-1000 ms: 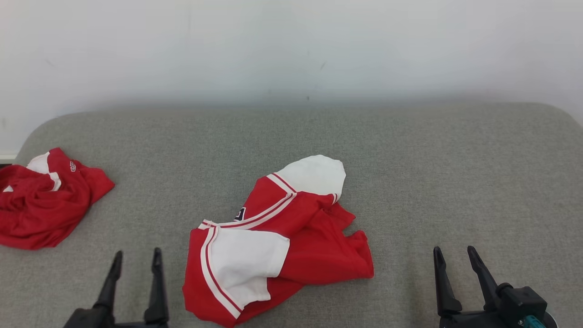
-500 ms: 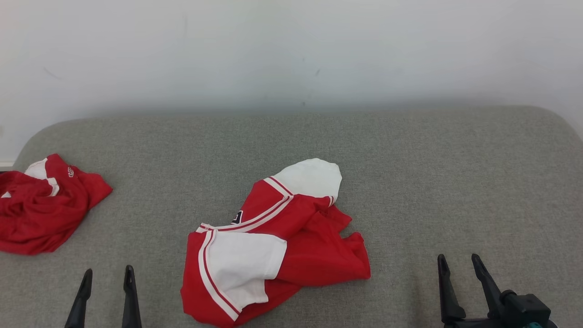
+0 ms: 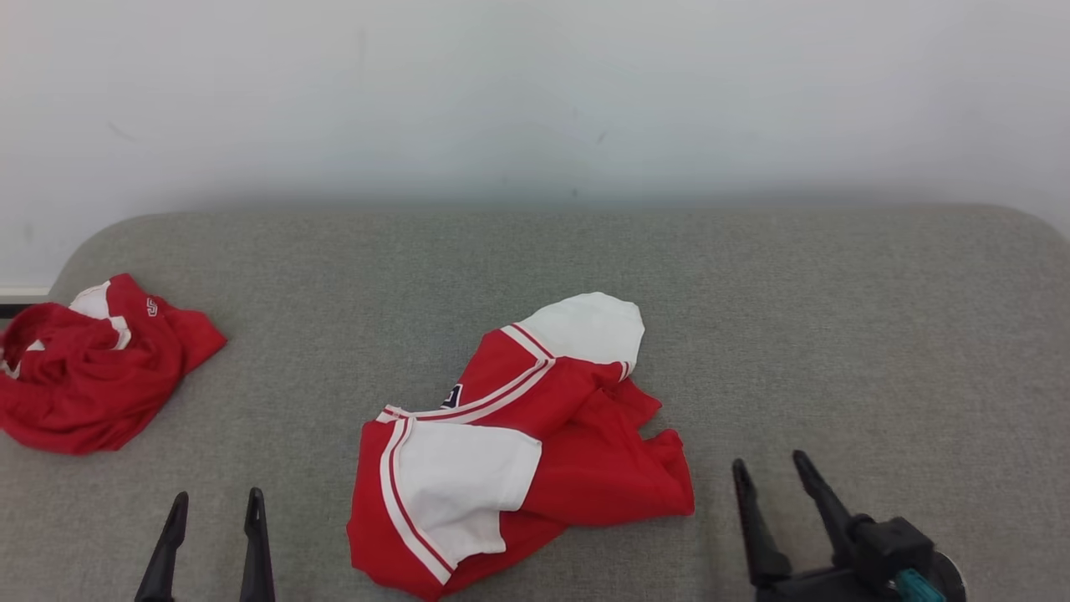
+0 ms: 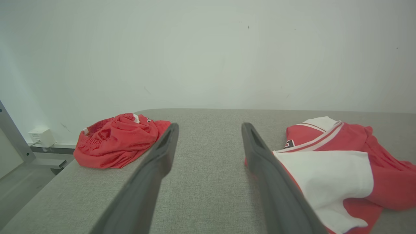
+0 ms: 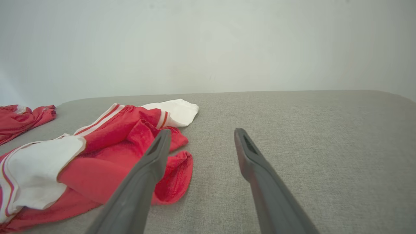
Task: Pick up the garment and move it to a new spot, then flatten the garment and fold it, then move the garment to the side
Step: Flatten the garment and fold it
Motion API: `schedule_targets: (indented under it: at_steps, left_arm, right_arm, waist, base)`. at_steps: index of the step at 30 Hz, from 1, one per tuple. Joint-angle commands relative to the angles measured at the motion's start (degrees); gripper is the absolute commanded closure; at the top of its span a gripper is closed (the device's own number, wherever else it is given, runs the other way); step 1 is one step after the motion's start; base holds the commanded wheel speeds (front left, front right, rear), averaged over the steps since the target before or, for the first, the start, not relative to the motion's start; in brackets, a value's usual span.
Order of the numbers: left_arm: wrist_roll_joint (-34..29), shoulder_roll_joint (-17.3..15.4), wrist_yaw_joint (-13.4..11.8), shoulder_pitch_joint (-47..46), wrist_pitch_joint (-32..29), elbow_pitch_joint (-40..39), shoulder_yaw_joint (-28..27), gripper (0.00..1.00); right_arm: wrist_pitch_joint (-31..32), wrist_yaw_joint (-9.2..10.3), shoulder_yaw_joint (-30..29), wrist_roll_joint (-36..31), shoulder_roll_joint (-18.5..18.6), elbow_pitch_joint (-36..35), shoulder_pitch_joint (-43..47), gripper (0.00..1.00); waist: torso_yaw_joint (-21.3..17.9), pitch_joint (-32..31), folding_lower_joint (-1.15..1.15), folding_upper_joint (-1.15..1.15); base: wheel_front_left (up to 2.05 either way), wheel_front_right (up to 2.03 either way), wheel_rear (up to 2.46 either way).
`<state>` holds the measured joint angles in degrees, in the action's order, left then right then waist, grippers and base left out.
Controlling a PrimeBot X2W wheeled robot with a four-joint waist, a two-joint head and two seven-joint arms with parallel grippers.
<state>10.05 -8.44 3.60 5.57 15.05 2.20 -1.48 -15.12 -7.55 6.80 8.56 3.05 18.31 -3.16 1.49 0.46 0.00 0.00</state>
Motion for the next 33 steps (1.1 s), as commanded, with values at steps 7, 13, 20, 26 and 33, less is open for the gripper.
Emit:
schedule_targets:
  at_steps: [7, 13, 20, 26, 33]
  left_arm:
    - [-0.8, 1.2, 1.4, -2.1, 0.2, 1.0, 0.5, 0.0]
    - [-1.0, 1.8, 1.8, -2.4, 0.2, 1.8, 0.4, 0.0]
    - [-1.4, 2.1, 2.4, -2.5, 0.2, 2.7, -0.3, 0.0]
    - [-1.4, 2.6, 2.7, -1.4, 0.2, 3.2, -1.0, 0.0]
    - [-1.5, 3.6, 2.8, -1.0, 0.2, 3.4, -1.3, 0.0]
  right_arm:
    - [1.1, 0.13, 7.2, 2.3, 1.7, 5.3, -3.6, 0.0]
    - [1.7, 0.13, 11.0, 3.9, 2.7, 11.0, -5.7, 0.0]
    - [0.8, 0.13, 13.2, 6.9, 3.4, 18.8, -10.2, 1.0]
    - [0.0, 0.13, 12.9, 8.6, 5.1, 17.5, -11.3, 1.0]
    - [-0.1, 0.13, 11.5, 9.7, 8.5, 8.7, -7.1, 1.0]
  waist:
    - [3.0, 0.8, 0.0, 0.0]
    - [4.8, 1.2, 0.0, 0.0]
    - [4.9, 1.0, 0.0, 0.0]
    - [2.4, -0.1, 0.0, 0.0]
    - [-1.1, -0.3, 0.0, 0.0]
  base:
    - [0.0, 0.0, 0.0]
    - [0.0, 0.0, 0.0]
    - [0.0, 0.0, 0.0]
    - [0.0, 0.0, 0.0]
    - [0.0, 0.0, 0.0]
